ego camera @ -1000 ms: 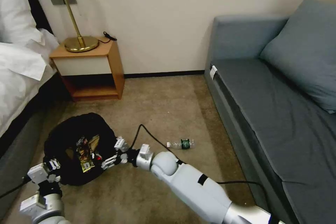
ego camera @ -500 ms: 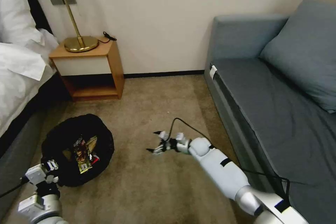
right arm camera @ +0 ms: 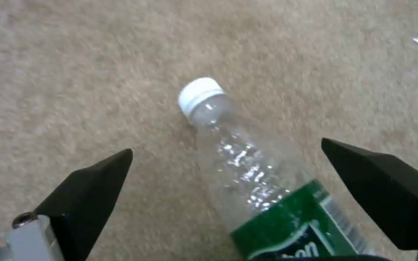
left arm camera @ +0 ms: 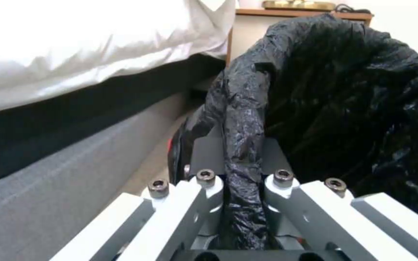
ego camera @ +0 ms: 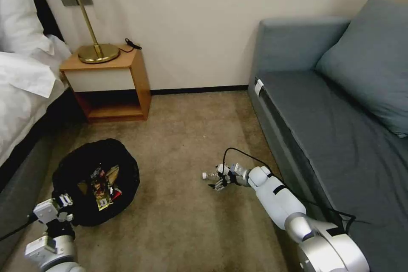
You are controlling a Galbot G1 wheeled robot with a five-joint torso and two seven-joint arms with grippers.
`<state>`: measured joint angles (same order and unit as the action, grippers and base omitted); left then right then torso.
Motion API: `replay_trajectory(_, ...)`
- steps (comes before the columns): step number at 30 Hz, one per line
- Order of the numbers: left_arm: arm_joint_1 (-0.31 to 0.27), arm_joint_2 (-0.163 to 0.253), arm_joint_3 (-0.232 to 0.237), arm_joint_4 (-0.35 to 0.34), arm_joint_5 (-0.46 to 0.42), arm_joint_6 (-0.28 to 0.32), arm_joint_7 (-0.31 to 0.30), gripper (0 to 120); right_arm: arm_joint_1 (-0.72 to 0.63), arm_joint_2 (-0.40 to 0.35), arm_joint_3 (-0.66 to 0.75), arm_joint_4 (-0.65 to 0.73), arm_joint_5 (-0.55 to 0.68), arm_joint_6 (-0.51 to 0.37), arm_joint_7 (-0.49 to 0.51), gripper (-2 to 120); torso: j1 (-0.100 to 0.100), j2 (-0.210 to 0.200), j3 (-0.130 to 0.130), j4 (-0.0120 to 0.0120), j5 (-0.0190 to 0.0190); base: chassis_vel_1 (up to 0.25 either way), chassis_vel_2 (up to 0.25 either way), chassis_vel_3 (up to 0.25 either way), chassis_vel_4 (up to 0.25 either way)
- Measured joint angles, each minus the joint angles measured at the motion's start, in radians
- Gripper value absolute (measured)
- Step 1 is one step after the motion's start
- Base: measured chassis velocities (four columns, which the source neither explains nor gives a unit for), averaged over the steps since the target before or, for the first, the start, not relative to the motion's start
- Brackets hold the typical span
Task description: Pick up the trash bin, then pick up the garbage on the floor and place it into the trash bin.
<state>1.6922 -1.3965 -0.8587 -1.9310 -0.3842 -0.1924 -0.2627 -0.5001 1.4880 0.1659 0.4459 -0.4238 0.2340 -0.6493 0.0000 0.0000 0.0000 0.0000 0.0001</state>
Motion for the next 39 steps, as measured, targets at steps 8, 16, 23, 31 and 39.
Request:
replay_trajectory(8,-0.003,0.0,0.001,0.007,0.0,0.0,0.001,6,0.025,0.011,0.008,-0.046,-0.032,0.001,0.042,100,0.0,0.0,0.0,0.0,-0.0001,0.0,0.0,0.0,0.0)
replay_trajectory(16,0.0,0.0,0.001,0.007,0.0,0.0,0.001,6,0.042,0.019,0.01,-0.076,-0.069,-0.006,0.055,100,0.0,0.0,0.0,0.0,-0.0001,0.0,0.0,0.0,0.0)
replay_trajectory(23,0.004,0.0,0.001,0.006,0.003,-0.004,0.002,6,0.051,0.022,0.009,-0.091,-0.097,-0.01,0.061,100,0.0,0.0,0.0,0.0001,-0.0001,0.0,0.0,0.0,0.0)
replay_trajectory(31,0.001,-0.005,0.002,0.007,0.008,-0.008,0.002,6,0.047,0.023,0.005,-0.102,-0.13,-0.012,0.062,91,0.0,0.0,0.0,0.0,0.0,0.0,0.0,0.0,0.0)
replay_trajectory(39,0.0,-0.009,0.003,0.012,0.011,-0.013,0.002,6,0.039,0.022,0.006,-0.108,-0.154,-0.008,0.067,64,0.0,0.0,0.0,0.0,-0.0001,0.0,0.0,0.0,0.0)
